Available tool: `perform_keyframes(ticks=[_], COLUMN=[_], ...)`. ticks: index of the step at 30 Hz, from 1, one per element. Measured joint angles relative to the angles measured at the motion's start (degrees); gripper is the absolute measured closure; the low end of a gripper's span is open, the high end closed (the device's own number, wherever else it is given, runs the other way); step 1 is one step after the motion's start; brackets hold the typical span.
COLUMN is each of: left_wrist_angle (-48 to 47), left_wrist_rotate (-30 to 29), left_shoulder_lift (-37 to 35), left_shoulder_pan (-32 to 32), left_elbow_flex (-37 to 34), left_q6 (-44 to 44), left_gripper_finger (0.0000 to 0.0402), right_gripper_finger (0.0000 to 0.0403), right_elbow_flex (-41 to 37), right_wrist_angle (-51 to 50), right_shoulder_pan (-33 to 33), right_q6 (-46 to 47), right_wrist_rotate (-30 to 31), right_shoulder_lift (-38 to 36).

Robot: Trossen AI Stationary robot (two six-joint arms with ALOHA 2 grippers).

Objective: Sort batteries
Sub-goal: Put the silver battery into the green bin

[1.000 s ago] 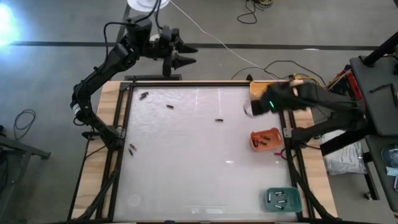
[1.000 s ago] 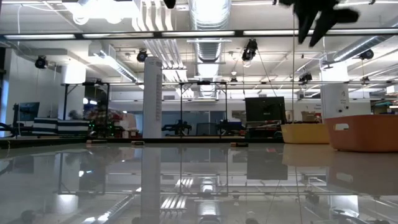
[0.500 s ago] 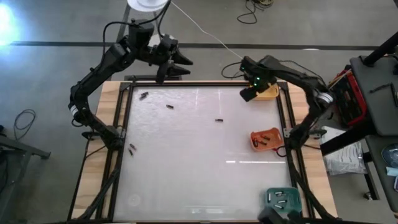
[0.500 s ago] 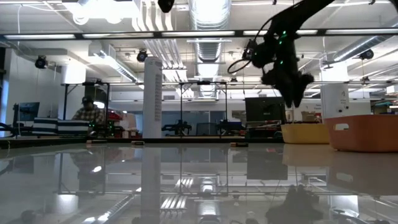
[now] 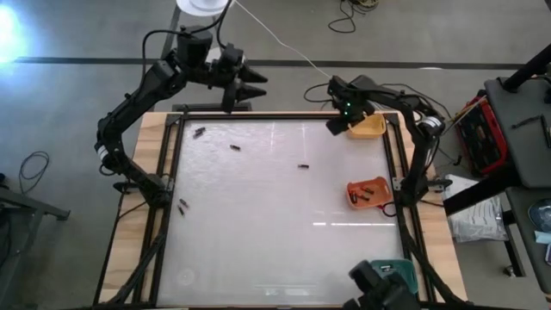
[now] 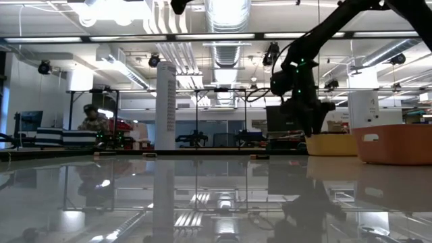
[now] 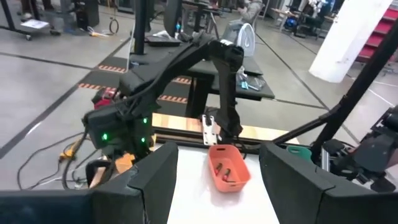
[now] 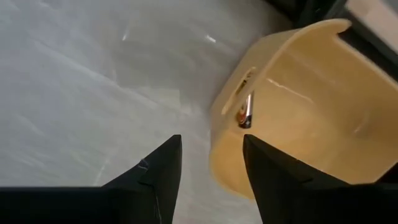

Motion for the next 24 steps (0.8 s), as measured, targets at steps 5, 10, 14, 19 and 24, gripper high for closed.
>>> perform_keyframes(ticks=[5,10,14,19,24], left_wrist_angle=[2.2,4.2,5.4,6.0,6.1], left_wrist_rotate=[-1.5,-2.2,-2.4,-2.4,-2.4], left_shoulder_lift=[0.0,0.2,0.2,0.2,0.2], left_shoulder_pan=[0.0,0.0,0.0,0.0,0.1], left_elbow_flex=[0.0,0.0,0.0,0.0,0.0], left_q6=[0.0,-0.4,-0.4,-0.4,-0.1], left_gripper_finger=[0.0196,0.0196,0.0196,0.0196,0.0196], right_gripper_finger=[0.0259,0.0319,0.0381,0.0391,0.0393], right_elbow_flex=[-0.2,-0.3,-0.3,2.6,6.4], right_wrist_angle=[-0.2,-1.9,-2.2,-8.1,-13.4], right_shoulder_pan=[-0.9,-1.2,-1.9,-3.1,-3.3], right_q6=[-0.1,-0.2,-1.6,-1.7,-4.0], right_wrist_rotate=[-0.6,-3.0,-3.1,-3.0,-5.1], right_shoulder_lift=[1.9,3.1,3.3,3.3,3.3])
